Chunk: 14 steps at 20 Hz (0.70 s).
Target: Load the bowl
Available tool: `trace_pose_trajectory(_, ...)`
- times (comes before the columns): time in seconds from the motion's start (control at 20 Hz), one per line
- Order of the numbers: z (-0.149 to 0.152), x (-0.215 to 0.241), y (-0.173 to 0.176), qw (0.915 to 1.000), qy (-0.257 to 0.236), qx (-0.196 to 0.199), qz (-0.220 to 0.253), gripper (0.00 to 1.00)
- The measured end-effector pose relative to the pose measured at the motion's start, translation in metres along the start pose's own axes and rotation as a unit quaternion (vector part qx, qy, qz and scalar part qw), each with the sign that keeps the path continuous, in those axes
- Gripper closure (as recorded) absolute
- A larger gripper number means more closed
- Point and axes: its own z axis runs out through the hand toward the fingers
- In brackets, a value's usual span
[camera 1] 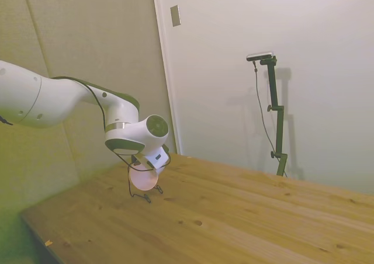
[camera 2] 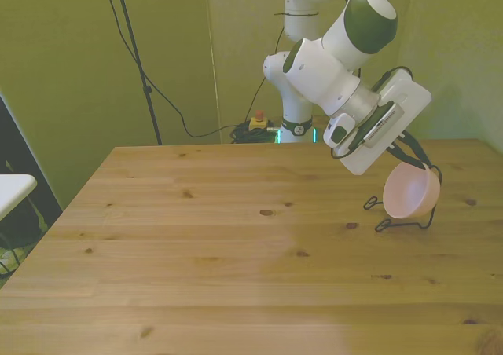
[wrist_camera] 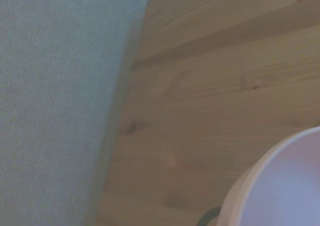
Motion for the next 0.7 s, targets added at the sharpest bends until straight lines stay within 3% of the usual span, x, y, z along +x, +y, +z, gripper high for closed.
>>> trace_pose_trajectory(0.3, 0.002, 0.004, 0.008, 1.0000, -0.001, -0.004, 0.008, 1.00)
trace_pose_trajectory(0.35, 0.002, 0.004, 0.008, 0.9999, -0.001, -0.005, 0.009, 0.00)
trace_pose_trajectory(0.7, 0.002, 0.005, 0.014, 0.9997, 0.000, -0.008, 0.023, 0.00)
